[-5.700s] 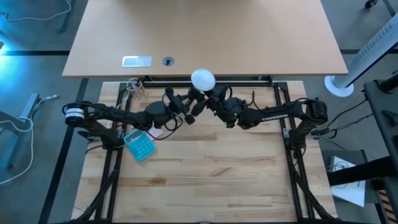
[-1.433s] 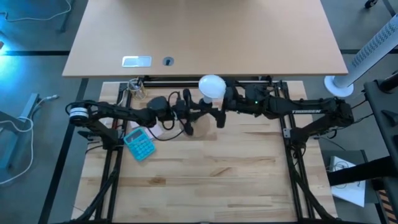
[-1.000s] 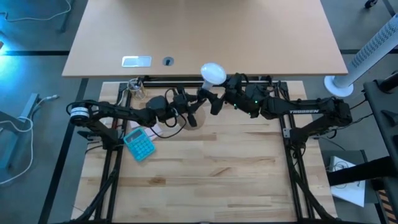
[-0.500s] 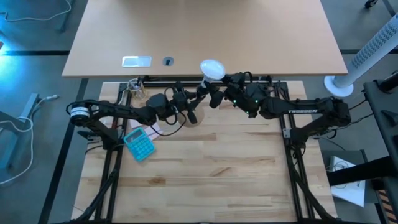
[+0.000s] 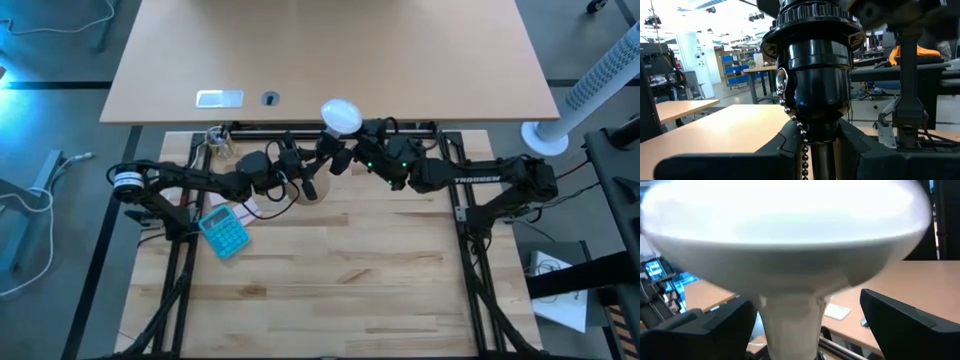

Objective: Screw lightbulb
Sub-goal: Remove the lightbulb from the lamp

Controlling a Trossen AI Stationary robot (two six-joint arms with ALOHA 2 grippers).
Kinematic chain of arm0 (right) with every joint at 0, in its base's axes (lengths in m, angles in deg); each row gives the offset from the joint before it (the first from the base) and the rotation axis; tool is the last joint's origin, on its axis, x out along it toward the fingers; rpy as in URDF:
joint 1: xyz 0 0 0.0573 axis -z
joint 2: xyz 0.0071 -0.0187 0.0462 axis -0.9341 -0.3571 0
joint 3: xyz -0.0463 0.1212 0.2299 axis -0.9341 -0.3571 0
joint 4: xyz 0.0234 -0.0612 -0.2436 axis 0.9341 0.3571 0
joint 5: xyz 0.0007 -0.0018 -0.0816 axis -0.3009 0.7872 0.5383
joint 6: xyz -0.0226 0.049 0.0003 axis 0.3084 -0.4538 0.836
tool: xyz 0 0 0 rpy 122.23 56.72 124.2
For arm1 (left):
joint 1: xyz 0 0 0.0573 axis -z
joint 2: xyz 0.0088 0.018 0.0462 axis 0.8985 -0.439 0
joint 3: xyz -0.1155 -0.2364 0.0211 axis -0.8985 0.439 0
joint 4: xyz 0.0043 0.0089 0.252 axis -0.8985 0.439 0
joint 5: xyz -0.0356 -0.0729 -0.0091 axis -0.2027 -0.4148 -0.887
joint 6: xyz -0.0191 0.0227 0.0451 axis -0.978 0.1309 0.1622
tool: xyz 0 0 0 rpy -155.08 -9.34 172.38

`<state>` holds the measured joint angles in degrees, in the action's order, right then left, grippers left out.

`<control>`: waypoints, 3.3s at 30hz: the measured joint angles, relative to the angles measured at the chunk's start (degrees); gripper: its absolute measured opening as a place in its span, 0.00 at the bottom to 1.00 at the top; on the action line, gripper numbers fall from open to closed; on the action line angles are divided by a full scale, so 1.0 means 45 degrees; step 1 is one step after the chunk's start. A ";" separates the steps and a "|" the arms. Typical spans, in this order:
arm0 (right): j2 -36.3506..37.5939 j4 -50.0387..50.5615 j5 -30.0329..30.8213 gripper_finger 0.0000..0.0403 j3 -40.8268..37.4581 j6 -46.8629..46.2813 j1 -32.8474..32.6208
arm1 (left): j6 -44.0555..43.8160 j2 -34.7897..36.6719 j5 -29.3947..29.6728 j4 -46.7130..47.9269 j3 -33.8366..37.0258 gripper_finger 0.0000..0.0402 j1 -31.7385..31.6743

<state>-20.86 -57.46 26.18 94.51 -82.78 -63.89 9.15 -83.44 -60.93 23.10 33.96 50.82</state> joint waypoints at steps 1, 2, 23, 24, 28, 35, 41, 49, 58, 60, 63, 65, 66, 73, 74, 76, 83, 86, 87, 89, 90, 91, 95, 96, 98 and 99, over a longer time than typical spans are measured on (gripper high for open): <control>0.0000 -0.0058 0.0039 0.85 0.0000 -0.0008 0.0000 | 0.0000 0.0000 0.0000 0.0025 0.0018 0.15 0.0000; -0.0002 -0.0088 0.0043 0.85 0.0000 -0.0044 0.0000 | -0.0003 0.0000 0.0000 0.0030 0.0021 0.15 0.0000; -0.0379 -0.0455 -0.0163 0.35 -0.0002 0.0132 0.0019 | -0.0010 0.0000 0.0044 0.0076 0.0036 0.15 -0.0010; -0.0379 -0.0446 -0.0249 0.32 0.0000 0.0179 0.0019 | -0.0008 0.0000 0.0044 0.0079 0.0039 0.15 -0.0010; -0.0371 -0.0406 -0.1063 0.32 -0.0005 0.0516 0.0029 | -0.0234 0.0000 -0.0030 0.0149 0.0045 0.15 -0.0010; 0.0025 0.0786 -0.2326 0.33 0.0000 0.0782 0.0024 | -0.0855 0.0045 -0.1487 0.0460 0.0065 0.15 0.0006; 0.0654 0.1796 -0.4924 0.34 0.0000 0.1305 0.0024 | -0.1474 0.0134 -0.3778 0.0557 0.0070 0.15 0.0061; 0.1154 0.2458 -1.0321 0.34 0.0000 0.3193 0.0029 | -0.2223 0.0141 -0.6587 0.0446 -0.0052 0.15 0.0666; 0.1171 0.2456 -1.4339 0.33 0.0005 0.4007 0.0024 | -0.2390 -0.0023 -0.7104 0.0552 -0.0381 0.15 0.1895; 0.1162 0.2497 -1.5476 0.34 0.0005 0.4378 0.0024 | -0.2342 -0.0262 -0.7132 0.0548 -0.0509 0.15 0.2143; 0.1161 0.2598 -1.6551 0.35 0.0005 0.4429 0.0009 | -0.2249 -0.0810 -0.7130 0.0358 -0.0915 0.15 0.2513; 0.1161 0.2727 -1.6910 0.36 0.0005 0.4384 -0.0008 | -0.2244 -0.1221 -0.7158 0.0359 -0.1302 0.15 0.2665; 0.1174 0.2841 -1.7027 0.35 0.0005 0.4365 -0.0010 | -0.2232 -0.1409 -0.7159 0.0352 -0.1503 0.15 0.2732; 0.1341 0.3089 -1.6531 0.41 0.0005 0.3480 -0.0005 | -0.2152 -0.1667 -0.5714 0.0454 -0.1858 0.15 0.2775; 0.1427 0.3310 -1.6053 0.43 0.0005 0.3470 -0.0020 | -0.2155 -0.1586 -0.5284 0.0419 -0.1805 0.15 0.2750; 0.1617 0.3506 -1.4636 0.46 0.0002 0.3421 -0.0083 | -0.2140 -0.1391 -0.4569 0.0419 -0.1727 0.15 0.2684; 0.2137 0.3633 -1.0915 0.59 0.0000 0.3483 -0.0183 | -0.1402 -0.1171 -0.1282 0.0537 -0.1732 0.15 0.2667; 0.2176 0.3599 -0.9376 0.65 0.0000 0.3546 -0.0315 | -0.0999 -0.1090 -0.0219 0.0534 -0.1732 0.15 0.2662; 0.2176 0.3596 -0.8830 0.66 0.0000 0.3621 -0.0362 | -0.0899 -0.1068 0.0079 0.0492 -0.1732 0.15 0.2662; 0.2146 0.3596 -0.7758 0.70 0.0000 0.3642 -0.0437 | -0.0704 -0.1039 0.0560 0.0497 -0.1732 0.15 0.2666; 0.2103 0.3575 -0.7231 0.72 0.0000 0.3634 -0.0465 | -0.0622 -0.1035 0.0835 0.0505 -0.1732 0.15 0.2667; 0.2070 0.3577 -0.6682 0.74 0.0000 0.3603 -0.0502 | -0.0549 -0.1027 0.1145 0.0519 -0.1732 0.15 0.2662; 0.1948 0.3482 -0.4368 0.80 -0.0005 0.3395 -0.0679 | -0.0246 -0.1024 0.2428 0.0513 -0.1732 0.15 0.2667; 0.1948 0.3451 -0.3761 0.81 -0.0005 0.3262 -0.0727 | -0.0228 -0.1020 0.2750 0.0513 -0.1732 0.15 0.2667; 0.1948 0.3301 -0.2847 0.83 -0.0005 0.3072 -0.0799 | -0.0182 -0.1020 0.3297 0.0494 -0.1732 0.15 0.2640; 0.1948 0.3191 -0.2525 0.83 -0.0005 0.3003 -0.0819 | -0.0108 -0.1020 0.3554 0.0450 -0.1732 0.15 0.2626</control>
<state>-12.09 -43.10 14.82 94.48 -69.26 -67.58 8.67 -88.03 -44.94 25.12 26.16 62.63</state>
